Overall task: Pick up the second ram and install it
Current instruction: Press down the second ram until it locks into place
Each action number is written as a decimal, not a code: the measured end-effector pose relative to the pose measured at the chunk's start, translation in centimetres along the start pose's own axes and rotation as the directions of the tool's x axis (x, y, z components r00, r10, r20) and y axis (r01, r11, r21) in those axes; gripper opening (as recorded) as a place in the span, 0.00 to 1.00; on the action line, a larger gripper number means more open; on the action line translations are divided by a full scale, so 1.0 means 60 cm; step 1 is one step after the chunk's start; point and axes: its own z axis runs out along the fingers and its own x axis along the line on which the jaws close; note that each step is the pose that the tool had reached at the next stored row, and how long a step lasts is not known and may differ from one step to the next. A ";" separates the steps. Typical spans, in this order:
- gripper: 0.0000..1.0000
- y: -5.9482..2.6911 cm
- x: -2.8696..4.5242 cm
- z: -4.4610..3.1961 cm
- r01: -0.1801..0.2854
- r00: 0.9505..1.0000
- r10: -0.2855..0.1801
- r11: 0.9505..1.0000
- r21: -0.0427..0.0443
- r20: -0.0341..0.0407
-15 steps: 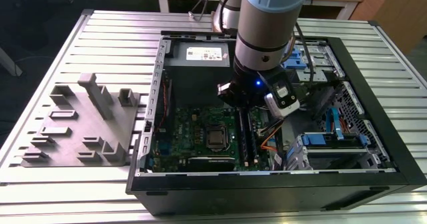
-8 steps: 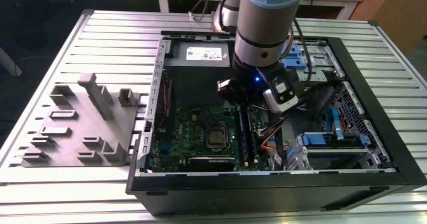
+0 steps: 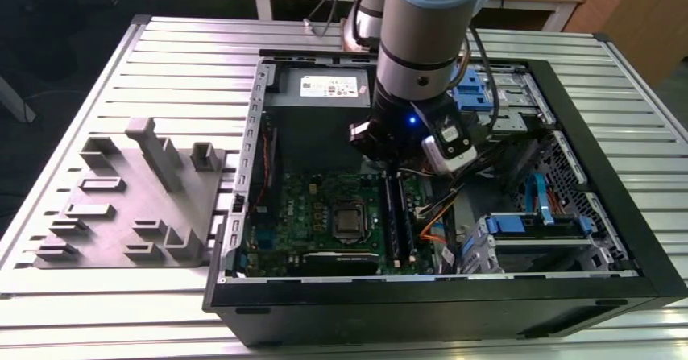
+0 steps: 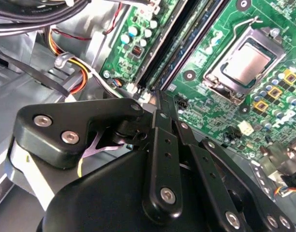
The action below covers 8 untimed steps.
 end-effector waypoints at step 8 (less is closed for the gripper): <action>0.07 0.000 0.000 0.005 0.000 1.000 0.000 1.000 -0.002 0.000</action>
